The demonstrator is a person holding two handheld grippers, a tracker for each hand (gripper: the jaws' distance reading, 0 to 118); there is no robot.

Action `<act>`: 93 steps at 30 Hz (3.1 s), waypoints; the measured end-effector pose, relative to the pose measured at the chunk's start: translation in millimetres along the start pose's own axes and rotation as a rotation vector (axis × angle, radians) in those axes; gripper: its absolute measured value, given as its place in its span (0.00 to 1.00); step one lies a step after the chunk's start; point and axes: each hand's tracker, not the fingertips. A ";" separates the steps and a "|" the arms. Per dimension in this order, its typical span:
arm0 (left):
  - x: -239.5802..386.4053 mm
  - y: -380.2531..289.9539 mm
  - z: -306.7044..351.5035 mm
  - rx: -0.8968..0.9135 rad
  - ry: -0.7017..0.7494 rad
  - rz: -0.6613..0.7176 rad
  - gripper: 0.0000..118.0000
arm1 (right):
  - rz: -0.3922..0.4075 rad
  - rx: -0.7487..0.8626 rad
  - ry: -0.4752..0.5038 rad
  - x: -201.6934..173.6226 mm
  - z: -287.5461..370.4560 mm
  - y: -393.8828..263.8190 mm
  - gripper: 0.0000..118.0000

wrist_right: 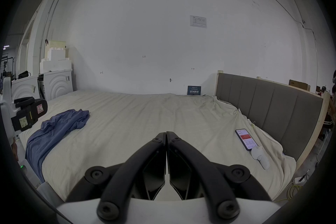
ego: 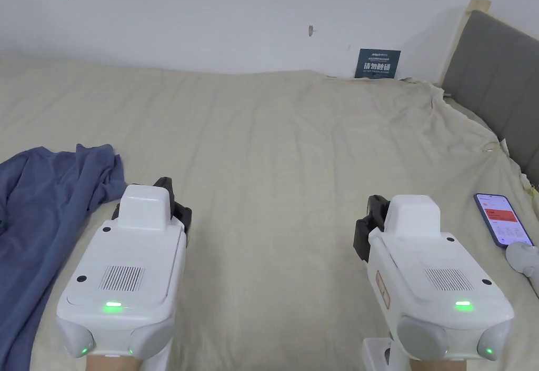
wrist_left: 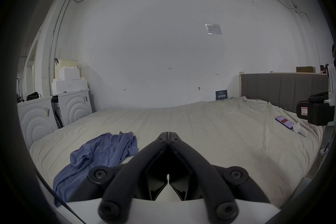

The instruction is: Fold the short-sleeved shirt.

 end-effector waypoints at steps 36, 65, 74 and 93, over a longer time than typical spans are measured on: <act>-2.7 1.6 1.1 0.009 0.002 0.001 0.00 | 0.018 0.013 -0.005 2.8 1.8 2.2 0.00; -5.3 2.9 0.4 0.007 0.014 0.004 0.00 | 0.044 0.010 0.014 -2.6 -1.0 4.5 0.00; -46.2 0.1 11.3 0.005 0.135 0.014 0.00 | 0.066 0.019 0.112 -40.1 -14.2 13.2 0.00; -129.0 -14.4 70.9 -0.034 0.432 0.038 0.00 | 0.116 0.050 0.397 -138.6 -33.5 24.6 0.00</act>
